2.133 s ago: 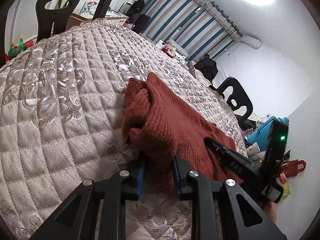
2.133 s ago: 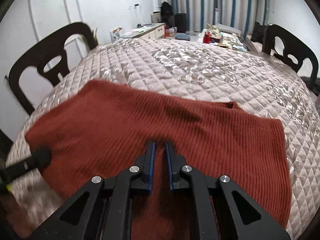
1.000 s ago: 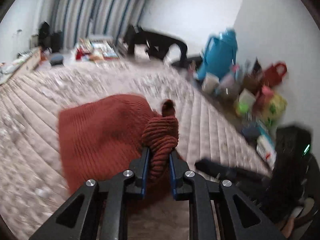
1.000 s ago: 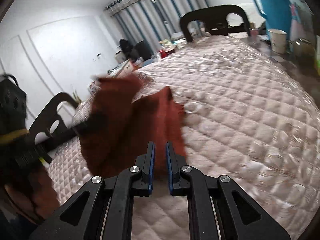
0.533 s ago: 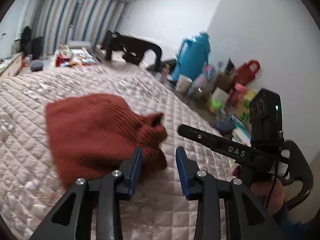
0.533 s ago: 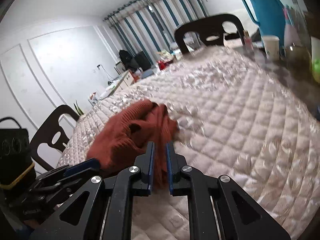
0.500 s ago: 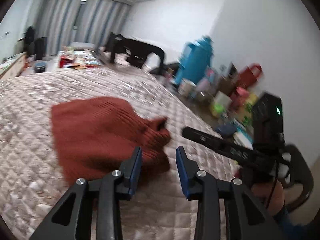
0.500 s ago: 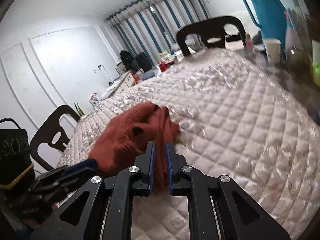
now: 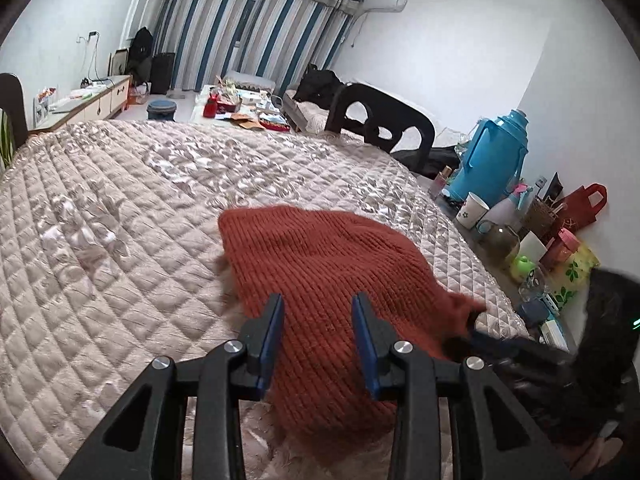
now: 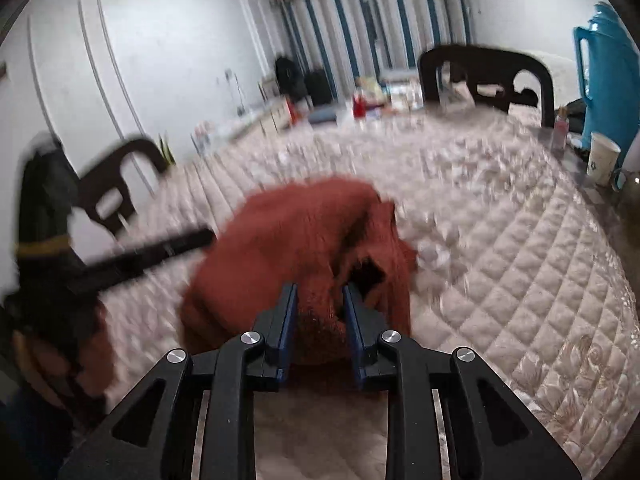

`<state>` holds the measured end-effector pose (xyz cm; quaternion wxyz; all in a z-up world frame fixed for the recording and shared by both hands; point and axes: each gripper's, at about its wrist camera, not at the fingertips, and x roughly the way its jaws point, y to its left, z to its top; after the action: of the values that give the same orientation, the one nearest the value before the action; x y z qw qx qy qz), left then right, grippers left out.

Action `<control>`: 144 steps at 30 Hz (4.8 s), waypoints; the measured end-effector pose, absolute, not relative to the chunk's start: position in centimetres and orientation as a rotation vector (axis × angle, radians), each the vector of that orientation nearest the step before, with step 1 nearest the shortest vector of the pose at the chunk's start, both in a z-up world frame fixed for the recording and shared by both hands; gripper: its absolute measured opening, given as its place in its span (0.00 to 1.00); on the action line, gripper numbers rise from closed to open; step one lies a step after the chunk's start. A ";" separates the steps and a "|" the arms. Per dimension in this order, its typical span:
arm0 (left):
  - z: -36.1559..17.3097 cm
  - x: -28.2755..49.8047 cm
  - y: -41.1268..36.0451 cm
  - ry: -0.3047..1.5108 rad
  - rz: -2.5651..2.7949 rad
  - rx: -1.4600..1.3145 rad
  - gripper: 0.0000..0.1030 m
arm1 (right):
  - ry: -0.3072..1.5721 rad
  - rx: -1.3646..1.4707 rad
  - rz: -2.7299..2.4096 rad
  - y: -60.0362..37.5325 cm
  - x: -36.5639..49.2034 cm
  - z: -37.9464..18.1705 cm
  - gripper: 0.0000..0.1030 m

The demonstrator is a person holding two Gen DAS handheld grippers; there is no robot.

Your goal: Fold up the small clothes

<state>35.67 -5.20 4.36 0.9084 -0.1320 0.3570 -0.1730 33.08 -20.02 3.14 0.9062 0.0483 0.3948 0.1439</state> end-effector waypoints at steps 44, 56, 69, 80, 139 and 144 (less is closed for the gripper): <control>5.5 37.3 -4.9 0.696 -0.398 -0.158 0.47 | 0.742 0.129 0.295 -19.9 37.8 4.8 0.11; 2.1 41.7 -7.5 0.807 -0.348 -0.126 0.47 | 0.863 0.192 0.264 -21.5 42.9 1.3 0.11; 3.7 32.4 -8.0 0.729 -0.374 -0.075 0.48 | 0.789 0.114 0.307 -20.3 33.3 2.9 0.12; 2.9 31.2 -8.1 0.743 -0.316 -0.064 0.53 | 0.809 0.157 0.299 -21.2 32.4 1.7 0.19; 1.4 41.2 12.8 0.830 -0.293 -0.384 0.55 | 0.978 0.552 0.647 -8.5 44.3 -1.6 0.43; 0.4 39.5 14.5 0.795 -0.306 -0.408 0.64 | 0.985 0.539 0.639 -8.9 44.0 -3.0 0.50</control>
<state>39.46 14.48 0.43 0.8906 -0.1965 0.3828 -0.1472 43.99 -8.89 -3.05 0.7985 0.2511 0.4590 0.2977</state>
